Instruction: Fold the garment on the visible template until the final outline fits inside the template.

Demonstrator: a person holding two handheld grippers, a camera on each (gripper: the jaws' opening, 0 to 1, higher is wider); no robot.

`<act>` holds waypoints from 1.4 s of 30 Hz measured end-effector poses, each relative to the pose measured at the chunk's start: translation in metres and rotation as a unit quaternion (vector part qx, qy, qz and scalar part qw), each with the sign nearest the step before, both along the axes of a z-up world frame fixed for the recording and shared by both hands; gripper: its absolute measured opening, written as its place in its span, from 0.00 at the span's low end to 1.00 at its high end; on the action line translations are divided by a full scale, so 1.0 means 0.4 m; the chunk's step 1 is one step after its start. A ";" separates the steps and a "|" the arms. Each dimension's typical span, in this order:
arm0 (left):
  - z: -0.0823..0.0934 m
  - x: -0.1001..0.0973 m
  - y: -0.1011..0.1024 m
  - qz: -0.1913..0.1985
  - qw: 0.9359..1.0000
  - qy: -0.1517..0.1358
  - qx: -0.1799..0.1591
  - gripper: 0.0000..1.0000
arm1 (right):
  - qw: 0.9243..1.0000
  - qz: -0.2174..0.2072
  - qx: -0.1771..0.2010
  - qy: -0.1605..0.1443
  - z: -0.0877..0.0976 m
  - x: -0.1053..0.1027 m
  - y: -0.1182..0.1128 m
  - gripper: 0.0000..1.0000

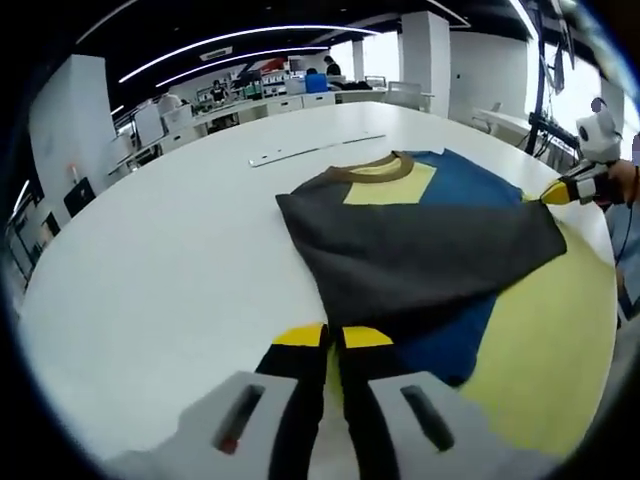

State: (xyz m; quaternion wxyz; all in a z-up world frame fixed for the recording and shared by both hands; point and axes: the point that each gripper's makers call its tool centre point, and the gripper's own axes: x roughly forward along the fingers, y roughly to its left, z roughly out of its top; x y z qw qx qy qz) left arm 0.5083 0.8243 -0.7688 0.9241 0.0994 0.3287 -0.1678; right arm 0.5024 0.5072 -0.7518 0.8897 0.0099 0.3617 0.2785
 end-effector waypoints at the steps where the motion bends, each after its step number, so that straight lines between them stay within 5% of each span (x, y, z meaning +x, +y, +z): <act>1: 0.000 0.000 0.001 -0.001 1.000 0.000 0.002 0.01 | 1.000 -0.002 0.001 0.000 0.002 0.002 -0.001 0.00; 18: 0.076 -0.022 0.044 -0.034 0.999 -0.011 0.005 0.13 | 1.000 -0.001 0.003 0.014 -0.009 0.003 0.003 0.00; 29: 0.143 0.109 0.015 0.000 0.998 -0.047 -0.047 0.14 | 1.000 0.001 0.013 0.017 -0.005 0.001 0.012 0.00; 42: 0.089 0.239 -0.019 0.016 0.998 -0.036 -0.041 0.12 | 1.000 0.008 0.025 0.015 0.006 0.000 0.020 0.00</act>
